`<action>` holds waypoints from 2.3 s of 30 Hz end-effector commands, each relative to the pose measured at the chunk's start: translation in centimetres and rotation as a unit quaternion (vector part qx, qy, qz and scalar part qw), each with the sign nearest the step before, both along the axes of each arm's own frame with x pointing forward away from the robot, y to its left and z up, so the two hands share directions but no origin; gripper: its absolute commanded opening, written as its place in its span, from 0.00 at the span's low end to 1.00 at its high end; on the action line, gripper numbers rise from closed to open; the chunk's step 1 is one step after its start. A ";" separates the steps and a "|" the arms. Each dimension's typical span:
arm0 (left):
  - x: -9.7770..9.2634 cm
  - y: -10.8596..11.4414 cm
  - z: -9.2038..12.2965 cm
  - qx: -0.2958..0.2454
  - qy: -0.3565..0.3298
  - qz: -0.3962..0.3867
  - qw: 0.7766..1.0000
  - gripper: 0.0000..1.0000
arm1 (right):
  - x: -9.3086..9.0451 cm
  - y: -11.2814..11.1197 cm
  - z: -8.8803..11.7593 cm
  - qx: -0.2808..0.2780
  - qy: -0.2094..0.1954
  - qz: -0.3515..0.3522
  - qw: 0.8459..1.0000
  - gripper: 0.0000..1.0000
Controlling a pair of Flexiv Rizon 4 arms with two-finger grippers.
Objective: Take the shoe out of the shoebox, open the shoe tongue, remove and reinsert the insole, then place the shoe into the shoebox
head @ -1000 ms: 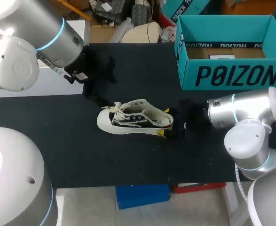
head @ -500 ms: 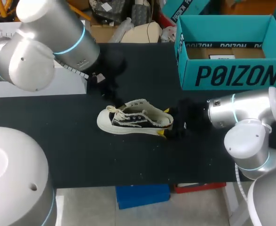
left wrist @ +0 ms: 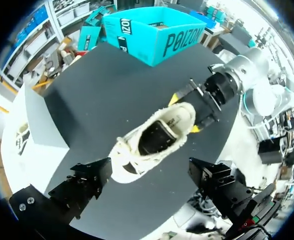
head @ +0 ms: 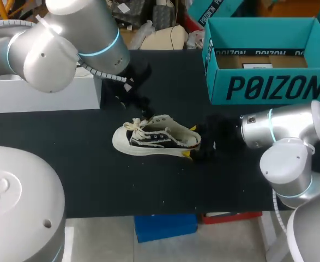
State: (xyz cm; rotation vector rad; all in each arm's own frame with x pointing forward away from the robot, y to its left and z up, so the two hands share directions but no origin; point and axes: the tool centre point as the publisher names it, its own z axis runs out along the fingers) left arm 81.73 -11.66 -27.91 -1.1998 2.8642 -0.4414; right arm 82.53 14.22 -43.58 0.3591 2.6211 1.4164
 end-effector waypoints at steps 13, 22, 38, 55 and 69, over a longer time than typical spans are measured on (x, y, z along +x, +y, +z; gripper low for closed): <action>-0.3 -3.9 -2.8 0.133 0.070 0.307 0.940 1.00 | 0.2 0.2 -0.1 -0.001 0.001 -0.001 1.000 0.00; 0.3 -6.2 -5.2 0.190 0.049 0.287 0.937 1.00 | 0.2 0.2 -0.1 -0.001 0.001 -0.001 1.000 0.00; 0.6 -6.7 -7.7 0.244 0.027 0.275 0.930 1.00 | 0.2 0.2 -0.1 -0.001 0.001 -0.001 1.000 0.00; 0.2 -4.8 -9.8 0.322 0.007 0.286 0.902 0.82 | 0.2 0.2 -0.1 -0.001 0.001 -0.001 1.000 0.00; 1.0 -4.5 -8.8 0.327 -0.012 0.271 0.905 0.00 | 0.2 0.2 -0.1 -0.001 0.001 -0.001 1.000 0.00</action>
